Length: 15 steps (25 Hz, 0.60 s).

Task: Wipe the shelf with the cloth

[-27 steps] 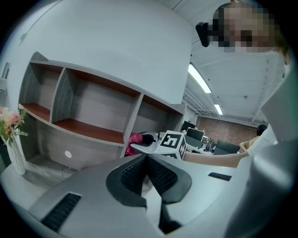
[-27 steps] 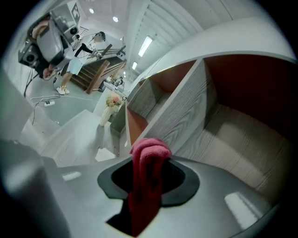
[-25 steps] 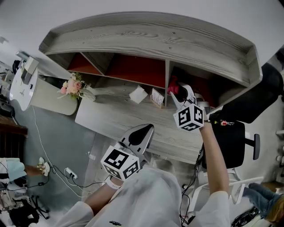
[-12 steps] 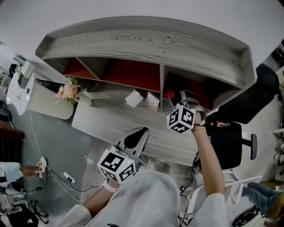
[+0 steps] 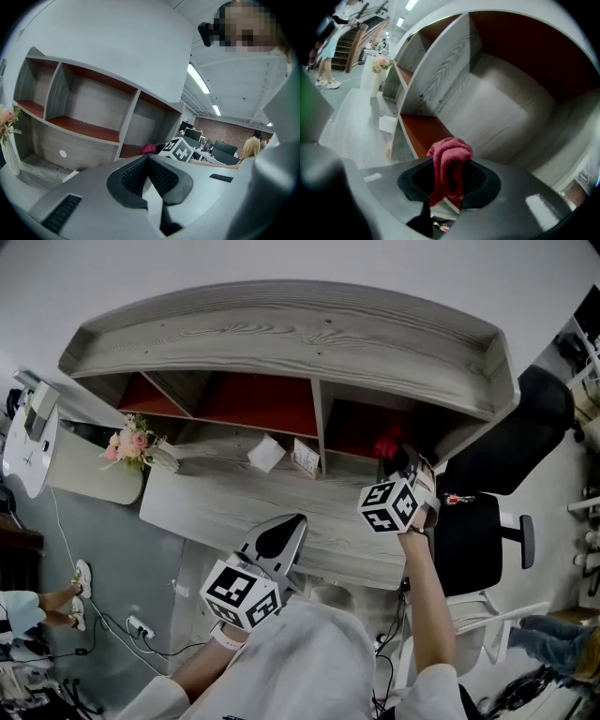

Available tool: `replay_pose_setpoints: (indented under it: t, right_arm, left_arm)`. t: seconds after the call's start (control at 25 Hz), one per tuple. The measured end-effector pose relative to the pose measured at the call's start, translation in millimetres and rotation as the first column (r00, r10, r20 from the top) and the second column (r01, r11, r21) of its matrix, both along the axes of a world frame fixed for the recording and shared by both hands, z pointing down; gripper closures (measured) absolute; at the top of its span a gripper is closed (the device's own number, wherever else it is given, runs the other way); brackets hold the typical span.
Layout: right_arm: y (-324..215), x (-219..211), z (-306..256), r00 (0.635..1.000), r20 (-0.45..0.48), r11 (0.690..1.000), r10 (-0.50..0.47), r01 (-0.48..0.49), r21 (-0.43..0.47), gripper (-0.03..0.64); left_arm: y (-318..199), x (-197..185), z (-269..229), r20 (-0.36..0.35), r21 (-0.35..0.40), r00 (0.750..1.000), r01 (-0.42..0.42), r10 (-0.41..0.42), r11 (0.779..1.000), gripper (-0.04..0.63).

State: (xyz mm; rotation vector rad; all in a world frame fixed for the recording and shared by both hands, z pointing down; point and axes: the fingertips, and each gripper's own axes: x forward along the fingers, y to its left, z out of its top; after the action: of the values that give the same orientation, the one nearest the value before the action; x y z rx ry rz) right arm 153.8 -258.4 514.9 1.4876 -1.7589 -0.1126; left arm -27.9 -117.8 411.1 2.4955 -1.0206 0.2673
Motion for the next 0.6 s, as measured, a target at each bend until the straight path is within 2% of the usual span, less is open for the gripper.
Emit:
replay_pose_setpoints:
  t: [0.24,0.36,0.52,0.6]
  right_arm:
    - [18,50,1,0.972,-0.016,0.972,0.236,-0.236,0.019,0.489]
    - [20,56,2,0.96,-0.003,0.96,0.278,-0.278,0.021,0.489]
    - [19,58,0,0.93,0.092,0.933,0.356,-0.359,0.018,0.489]
    - [16,55,1,0.927,0.088,0.93,0.366,-0.368,0.006,0.488]
  left_arm:
    - [3,12,-3,-0.007,0.007,1.0,-0.028,0.028,1.0,0.589]
    - [5,16,-4,-0.008,0.008,0.999,-0.033,0.033,0.999,0.589]
    - [8,13,-4,-0.01,0.011,1.0,-0.025,0.025,1.0,0.589]
    - [9,10,-4,-0.01,0.009,1.0,-0.018,0.018,1.0,0.589]
